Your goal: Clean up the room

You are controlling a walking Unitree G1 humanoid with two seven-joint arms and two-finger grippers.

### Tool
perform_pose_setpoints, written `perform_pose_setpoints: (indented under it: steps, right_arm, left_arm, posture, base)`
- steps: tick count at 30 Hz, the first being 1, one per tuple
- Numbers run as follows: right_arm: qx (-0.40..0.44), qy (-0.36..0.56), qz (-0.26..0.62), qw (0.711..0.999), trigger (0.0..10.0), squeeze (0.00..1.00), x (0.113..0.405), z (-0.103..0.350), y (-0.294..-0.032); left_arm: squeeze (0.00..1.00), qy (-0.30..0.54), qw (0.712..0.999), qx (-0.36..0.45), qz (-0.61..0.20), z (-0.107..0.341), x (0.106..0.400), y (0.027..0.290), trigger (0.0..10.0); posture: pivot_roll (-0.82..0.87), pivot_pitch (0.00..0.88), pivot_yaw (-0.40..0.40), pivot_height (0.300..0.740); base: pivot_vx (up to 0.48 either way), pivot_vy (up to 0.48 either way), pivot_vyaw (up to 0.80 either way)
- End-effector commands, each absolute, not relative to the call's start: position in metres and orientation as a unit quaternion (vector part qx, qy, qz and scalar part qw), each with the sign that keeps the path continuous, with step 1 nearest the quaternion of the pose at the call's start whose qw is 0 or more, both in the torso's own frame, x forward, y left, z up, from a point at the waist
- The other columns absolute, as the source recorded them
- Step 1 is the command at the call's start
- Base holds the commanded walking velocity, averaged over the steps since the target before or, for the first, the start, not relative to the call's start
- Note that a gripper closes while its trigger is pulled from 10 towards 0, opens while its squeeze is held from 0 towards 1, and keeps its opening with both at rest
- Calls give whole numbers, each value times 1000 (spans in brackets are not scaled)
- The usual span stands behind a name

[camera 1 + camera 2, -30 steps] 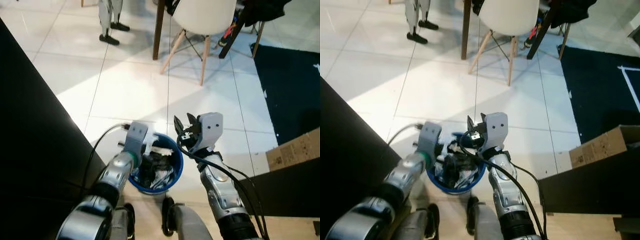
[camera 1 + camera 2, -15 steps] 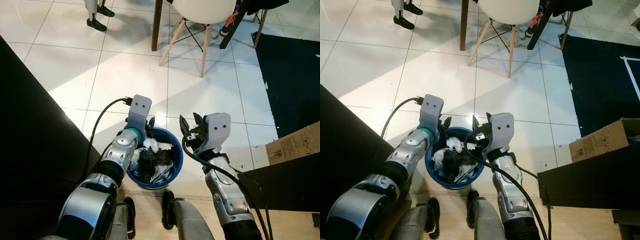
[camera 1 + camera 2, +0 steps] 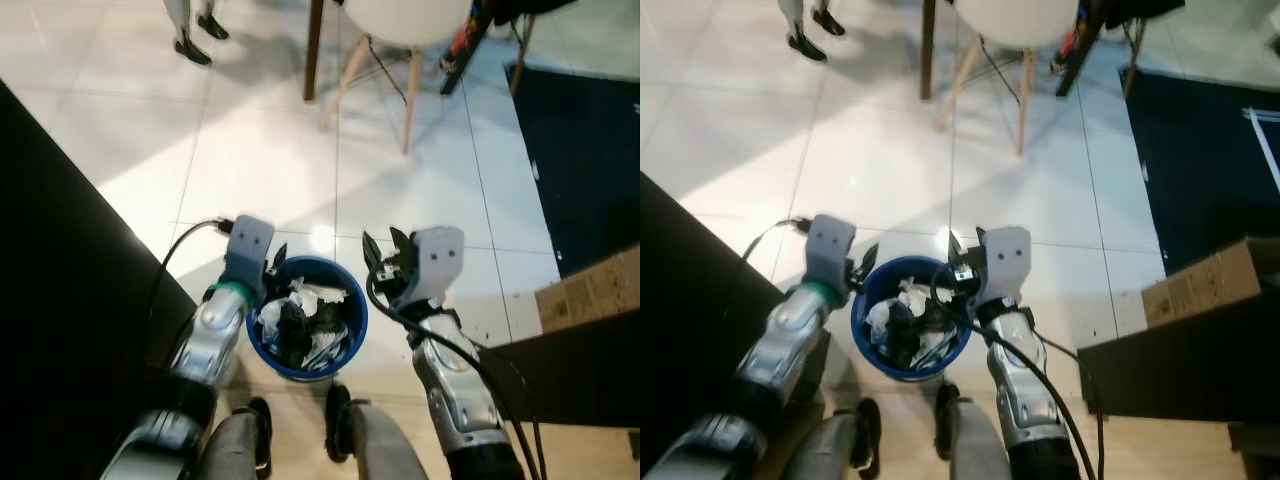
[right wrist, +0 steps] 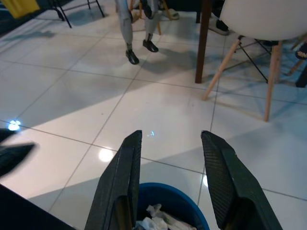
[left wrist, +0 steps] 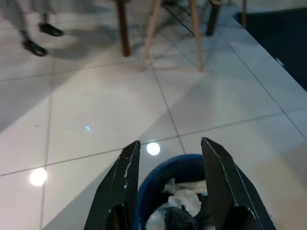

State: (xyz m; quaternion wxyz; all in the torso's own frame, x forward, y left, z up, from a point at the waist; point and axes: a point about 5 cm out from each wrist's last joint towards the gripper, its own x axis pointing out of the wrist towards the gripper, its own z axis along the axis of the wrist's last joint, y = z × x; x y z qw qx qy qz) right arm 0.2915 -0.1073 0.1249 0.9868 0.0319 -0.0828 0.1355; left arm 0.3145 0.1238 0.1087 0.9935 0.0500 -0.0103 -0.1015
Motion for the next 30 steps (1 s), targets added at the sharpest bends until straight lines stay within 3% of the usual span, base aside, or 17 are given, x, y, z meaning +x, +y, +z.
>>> perform_pose_setpoints:
  steps: [1, 13, 30]
  right_arm:
    - [37, -71, 133, 988, 10000, 0, 287, 118, -108]
    - [42, -65, 138, 987, 10000, 0, 290, 113, -105]
    - [39, -62, 137, 988, 10000, 0, 293, 110, -107]
  left_arm:
    - [0, -8, 995, 40, -87, 112, 309, 125, 10000]
    - [0, -17, 998, 38, -57, 121, 307, 128, 10000]
    - [0, -6, 998, 38, -54, 130, 300, 124, 10000]
  posture:
    - [-69, 201, 36, 740]
    - [-53, 123, 13, 740]
    - [-48, 117, 7, 740]
  base:
    - [0, 0, 0]
    - [0, 0, 0]
    - [-31, 0, 0]
